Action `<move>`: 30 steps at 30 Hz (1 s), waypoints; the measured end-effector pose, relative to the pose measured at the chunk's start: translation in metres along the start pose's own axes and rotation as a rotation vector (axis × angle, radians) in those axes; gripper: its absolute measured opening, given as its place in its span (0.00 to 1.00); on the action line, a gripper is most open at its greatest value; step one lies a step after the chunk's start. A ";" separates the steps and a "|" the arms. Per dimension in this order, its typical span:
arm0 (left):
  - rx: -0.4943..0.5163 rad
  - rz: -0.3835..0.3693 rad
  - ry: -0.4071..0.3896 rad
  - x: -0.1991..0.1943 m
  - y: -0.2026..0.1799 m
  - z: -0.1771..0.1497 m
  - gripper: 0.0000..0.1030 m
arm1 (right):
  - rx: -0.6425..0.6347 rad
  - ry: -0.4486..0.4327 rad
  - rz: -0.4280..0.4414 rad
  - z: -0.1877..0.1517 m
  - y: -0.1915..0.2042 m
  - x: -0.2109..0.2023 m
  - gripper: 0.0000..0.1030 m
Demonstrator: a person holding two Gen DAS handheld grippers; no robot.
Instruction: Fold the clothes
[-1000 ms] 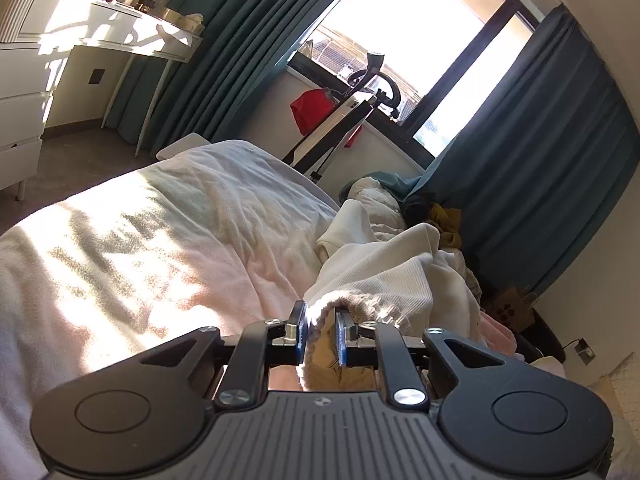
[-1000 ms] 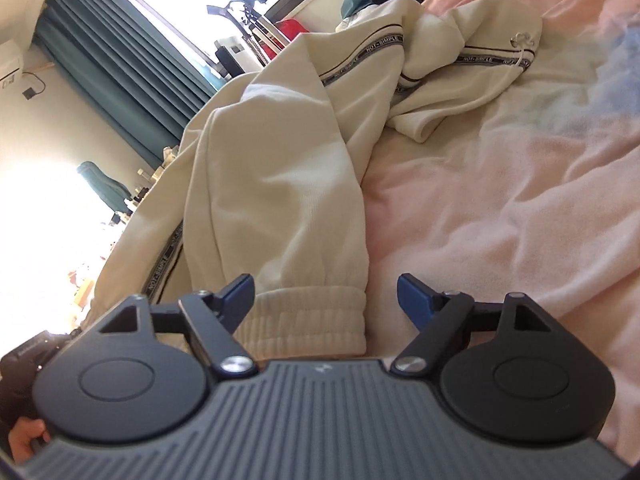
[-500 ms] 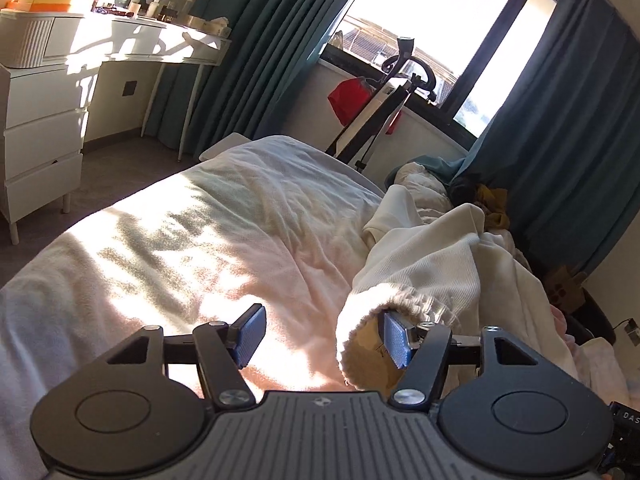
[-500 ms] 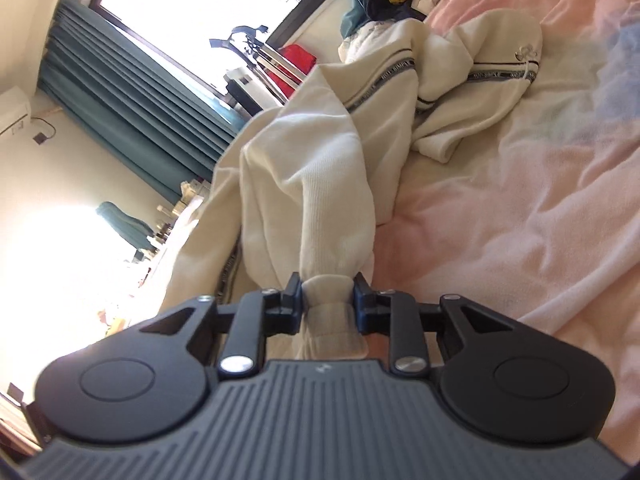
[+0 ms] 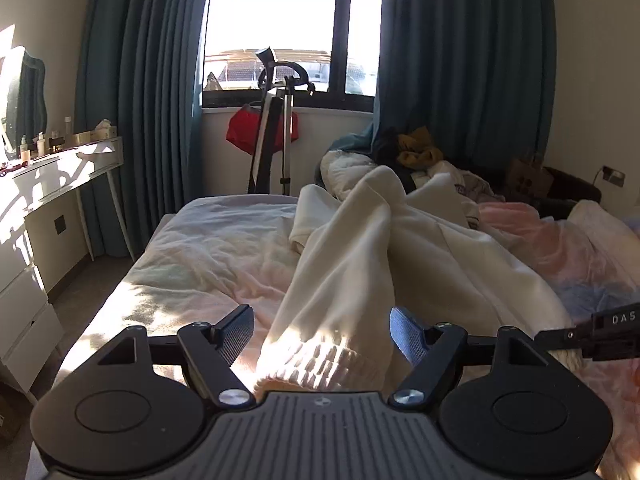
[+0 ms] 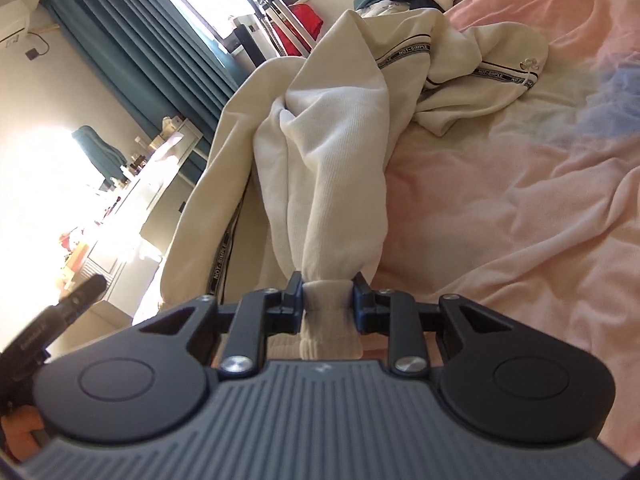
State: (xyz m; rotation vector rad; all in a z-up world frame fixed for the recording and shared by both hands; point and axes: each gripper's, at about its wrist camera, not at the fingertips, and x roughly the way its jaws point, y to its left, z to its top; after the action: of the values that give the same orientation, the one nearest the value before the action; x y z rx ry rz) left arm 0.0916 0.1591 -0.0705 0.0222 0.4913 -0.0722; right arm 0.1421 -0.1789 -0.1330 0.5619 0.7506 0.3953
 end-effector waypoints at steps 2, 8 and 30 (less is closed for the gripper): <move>0.095 0.001 0.046 0.014 -0.017 -0.007 0.73 | 0.031 0.003 0.010 0.000 -0.005 0.000 0.27; 0.279 0.066 0.128 0.052 -0.044 -0.030 0.77 | 0.038 -0.001 -0.002 -0.002 -0.006 0.005 0.27; -0.507 -0.024 -0.098 0.025 0.136 0.074 0.15 | -0.070 0.027 0.305 -0.018 0.090 0.000 0.25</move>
State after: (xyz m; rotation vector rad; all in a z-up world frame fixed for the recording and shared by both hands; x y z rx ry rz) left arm 0.1586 0.2899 -0.0169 -0.4823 0.4009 0.0291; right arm 0.1162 -0.1020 -0.0892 0.6079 0.6757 0.7100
